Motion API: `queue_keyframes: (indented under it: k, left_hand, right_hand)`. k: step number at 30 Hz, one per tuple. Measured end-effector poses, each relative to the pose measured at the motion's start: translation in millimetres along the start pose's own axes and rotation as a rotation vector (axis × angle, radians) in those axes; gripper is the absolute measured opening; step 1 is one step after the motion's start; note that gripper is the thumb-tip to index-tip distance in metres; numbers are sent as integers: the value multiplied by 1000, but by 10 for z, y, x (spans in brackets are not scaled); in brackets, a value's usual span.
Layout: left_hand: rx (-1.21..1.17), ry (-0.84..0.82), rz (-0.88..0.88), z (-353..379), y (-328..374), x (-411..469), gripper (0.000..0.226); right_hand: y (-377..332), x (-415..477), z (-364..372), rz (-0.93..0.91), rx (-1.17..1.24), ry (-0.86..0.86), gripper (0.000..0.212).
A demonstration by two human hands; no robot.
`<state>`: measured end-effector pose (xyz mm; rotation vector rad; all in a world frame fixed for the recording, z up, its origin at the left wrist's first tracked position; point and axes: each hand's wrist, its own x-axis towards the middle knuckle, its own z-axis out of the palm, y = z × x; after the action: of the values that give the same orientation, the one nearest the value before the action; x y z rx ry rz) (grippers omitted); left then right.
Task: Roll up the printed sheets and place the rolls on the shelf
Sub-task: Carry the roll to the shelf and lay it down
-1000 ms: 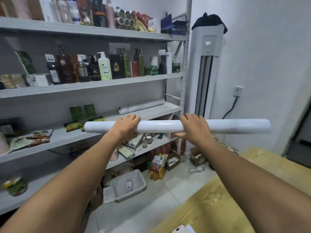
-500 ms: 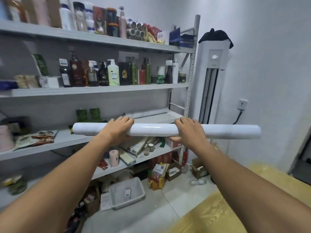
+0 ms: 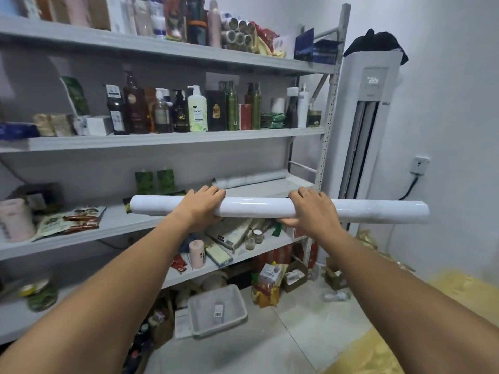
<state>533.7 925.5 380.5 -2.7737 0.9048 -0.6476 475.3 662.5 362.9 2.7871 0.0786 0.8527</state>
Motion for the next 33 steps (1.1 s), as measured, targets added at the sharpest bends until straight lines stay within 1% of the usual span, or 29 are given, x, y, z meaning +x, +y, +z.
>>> queue_keyframes:
  k: [9,13,15,18,22,27,33]
  left_hand:
    - [5,-35,80,615,-906,779,41]
    - [6,-27,84,813,-1321,1155,40]
    - [-21,-7,88,949,-1461,1372,39]
    - [-36,26,99,1125,-1580,1605,39]
    - [-21,4,97,1386,-1637,1782,40]
    - [-16,-12,109,1721,-1717,2101,36]
    - [-24,-68,124,2115,-1881,2754,37]
  right_hand:
    - [-374,827,513,82,-15,-72,58]
    - [-470,1317,699,77,-14,-60,57]
    - [-477,1527,823,105,-22,-50,56]
    - [-471,1736,1023,125,-32,-44,55]
    - [-486,1895,1311,130,-58,-61,55]
    - [-471,2101,1730,165,-33,-91,55]
    - [-345,2594,2147,186,-22,-122,56]
